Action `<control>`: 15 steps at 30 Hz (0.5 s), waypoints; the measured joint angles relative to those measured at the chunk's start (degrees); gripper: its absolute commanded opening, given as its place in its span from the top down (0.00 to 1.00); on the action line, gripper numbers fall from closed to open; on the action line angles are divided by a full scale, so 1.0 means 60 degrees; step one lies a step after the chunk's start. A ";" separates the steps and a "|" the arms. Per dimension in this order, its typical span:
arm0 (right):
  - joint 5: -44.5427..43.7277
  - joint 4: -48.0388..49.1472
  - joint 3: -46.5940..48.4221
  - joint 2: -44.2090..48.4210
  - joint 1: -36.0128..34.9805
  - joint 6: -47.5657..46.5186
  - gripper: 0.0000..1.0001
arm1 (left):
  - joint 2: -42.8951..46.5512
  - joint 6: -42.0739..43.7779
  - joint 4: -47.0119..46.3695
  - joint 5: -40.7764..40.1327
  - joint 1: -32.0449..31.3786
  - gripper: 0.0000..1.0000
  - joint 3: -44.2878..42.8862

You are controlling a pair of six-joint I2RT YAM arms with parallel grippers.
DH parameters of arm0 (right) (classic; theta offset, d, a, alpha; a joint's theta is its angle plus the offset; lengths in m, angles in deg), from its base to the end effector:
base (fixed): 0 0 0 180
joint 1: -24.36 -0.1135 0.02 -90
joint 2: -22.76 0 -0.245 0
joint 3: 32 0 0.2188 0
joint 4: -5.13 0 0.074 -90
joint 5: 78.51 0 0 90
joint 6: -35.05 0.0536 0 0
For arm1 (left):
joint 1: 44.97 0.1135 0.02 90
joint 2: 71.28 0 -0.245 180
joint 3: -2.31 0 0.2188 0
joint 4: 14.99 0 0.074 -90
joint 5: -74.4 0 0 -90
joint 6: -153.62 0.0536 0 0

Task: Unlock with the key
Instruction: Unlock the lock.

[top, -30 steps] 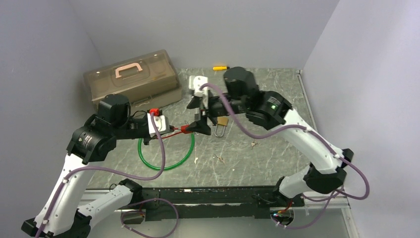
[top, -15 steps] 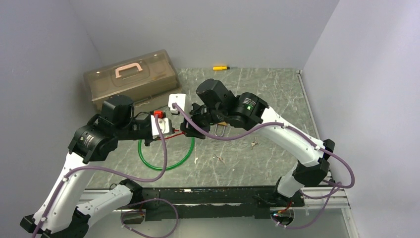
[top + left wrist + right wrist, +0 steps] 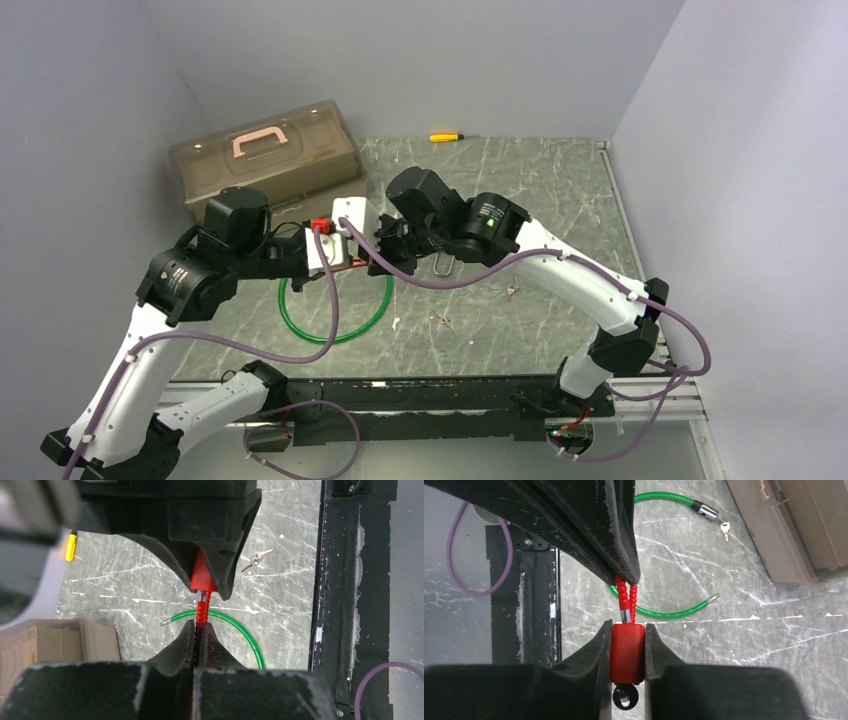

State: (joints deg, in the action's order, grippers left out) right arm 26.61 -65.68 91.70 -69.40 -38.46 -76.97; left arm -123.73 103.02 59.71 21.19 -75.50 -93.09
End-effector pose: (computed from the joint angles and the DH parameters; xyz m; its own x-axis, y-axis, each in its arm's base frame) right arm 0.1306 0.2849 0.3932 0.0885 -0.6200 -0.7796 -0.9901 0.0312 -0.1372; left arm 0.0959 -0.0938 0.3953 0.1864 0.4802 -0.8571 0.9410 0.1635 0.2962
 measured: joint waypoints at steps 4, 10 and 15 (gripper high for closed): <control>0.0106 0.1217 -0.1180 0.0576 0.0084 0.0149 1.00 | -0.0127 0.0113 0.0342 -0.0109 -0.0040 1.00 -0.0266; 0.1858 0.4794 -0.4484 0.2543 0.0874 0.1020 1.00 | -0.0364 0.0120 0.0120 0.0178 -0.0430 1.00 -0.0492; 0.3297 0.7242 -0.6171 0.3173 0.1570 0.2357 1.00 | -0.0521 0.0328 -0.0018 0.0073 -0.0838 1.00 -0.0517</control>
State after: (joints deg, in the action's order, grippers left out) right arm 46.39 -22.23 54.67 -50.36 -29.04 -62.83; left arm -126.85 104.98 59.60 21.63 -80.52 -96.19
